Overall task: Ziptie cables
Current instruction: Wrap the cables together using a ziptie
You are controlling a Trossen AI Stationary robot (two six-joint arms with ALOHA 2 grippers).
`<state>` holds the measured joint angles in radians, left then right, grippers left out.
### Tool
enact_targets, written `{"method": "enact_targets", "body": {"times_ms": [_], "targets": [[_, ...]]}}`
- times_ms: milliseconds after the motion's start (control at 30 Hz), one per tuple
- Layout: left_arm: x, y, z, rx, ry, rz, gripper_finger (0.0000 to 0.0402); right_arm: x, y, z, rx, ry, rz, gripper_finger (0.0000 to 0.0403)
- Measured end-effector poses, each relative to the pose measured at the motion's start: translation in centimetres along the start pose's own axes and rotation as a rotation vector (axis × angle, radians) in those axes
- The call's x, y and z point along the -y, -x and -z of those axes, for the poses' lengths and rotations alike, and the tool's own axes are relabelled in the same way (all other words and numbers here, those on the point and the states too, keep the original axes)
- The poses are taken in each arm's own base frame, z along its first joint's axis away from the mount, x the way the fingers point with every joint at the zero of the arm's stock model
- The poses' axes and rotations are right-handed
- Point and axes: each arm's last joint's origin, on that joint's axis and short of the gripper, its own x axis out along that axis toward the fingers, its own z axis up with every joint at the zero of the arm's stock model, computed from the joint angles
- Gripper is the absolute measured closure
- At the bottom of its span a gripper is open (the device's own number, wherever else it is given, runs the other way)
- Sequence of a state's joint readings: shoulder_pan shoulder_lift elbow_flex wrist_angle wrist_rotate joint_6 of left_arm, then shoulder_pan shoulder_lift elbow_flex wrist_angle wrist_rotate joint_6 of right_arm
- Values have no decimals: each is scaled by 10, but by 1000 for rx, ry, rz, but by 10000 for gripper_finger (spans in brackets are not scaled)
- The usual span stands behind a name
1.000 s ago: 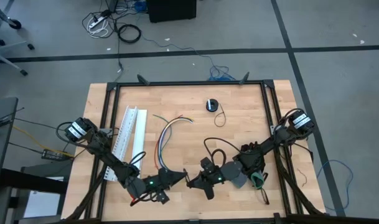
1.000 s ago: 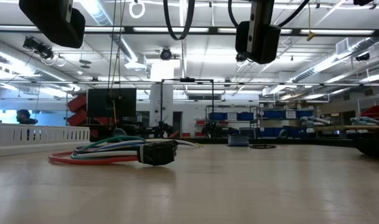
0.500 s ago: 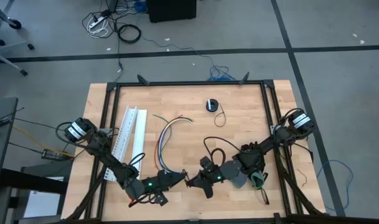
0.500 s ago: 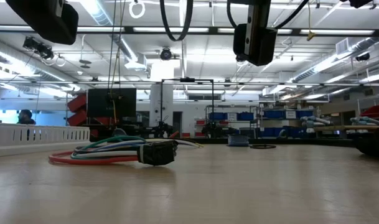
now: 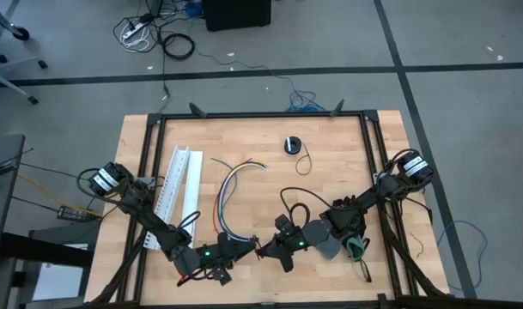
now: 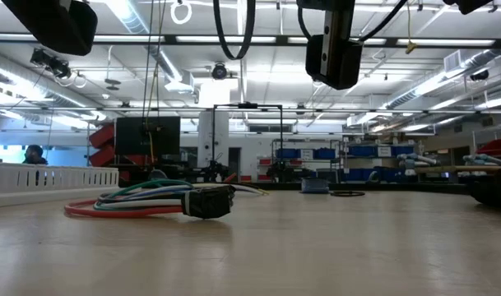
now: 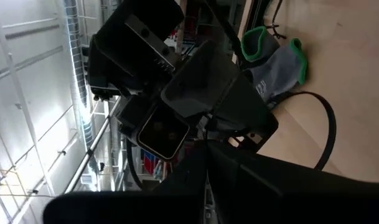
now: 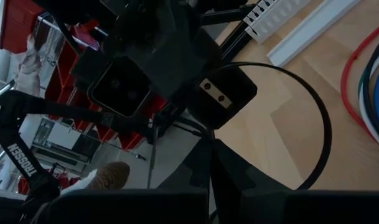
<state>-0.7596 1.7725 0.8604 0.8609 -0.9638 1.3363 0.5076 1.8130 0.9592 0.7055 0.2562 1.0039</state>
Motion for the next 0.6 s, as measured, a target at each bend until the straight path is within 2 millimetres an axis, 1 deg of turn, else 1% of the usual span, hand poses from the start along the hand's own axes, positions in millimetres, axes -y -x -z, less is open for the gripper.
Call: {"method": "enact_targets", "body": {"times_ms": [200, 333, 467, 600], "targets": [[0, -4, 3, -13, 62, 0, 401, -1, 0, 1, -30, 37, -26, 402], [1, -5, 4, -20, 103, 10, 401, -2, 0, 2, -36, 67, -31, 393], [3, -4, 4, -15, 146, 26, 401, -2, 0, 1, -30, 68, -38, 371], [4, -2, 2, -7, 222, 28, 402, -2, 0, 1, -30, 67, -38, 338]]}}
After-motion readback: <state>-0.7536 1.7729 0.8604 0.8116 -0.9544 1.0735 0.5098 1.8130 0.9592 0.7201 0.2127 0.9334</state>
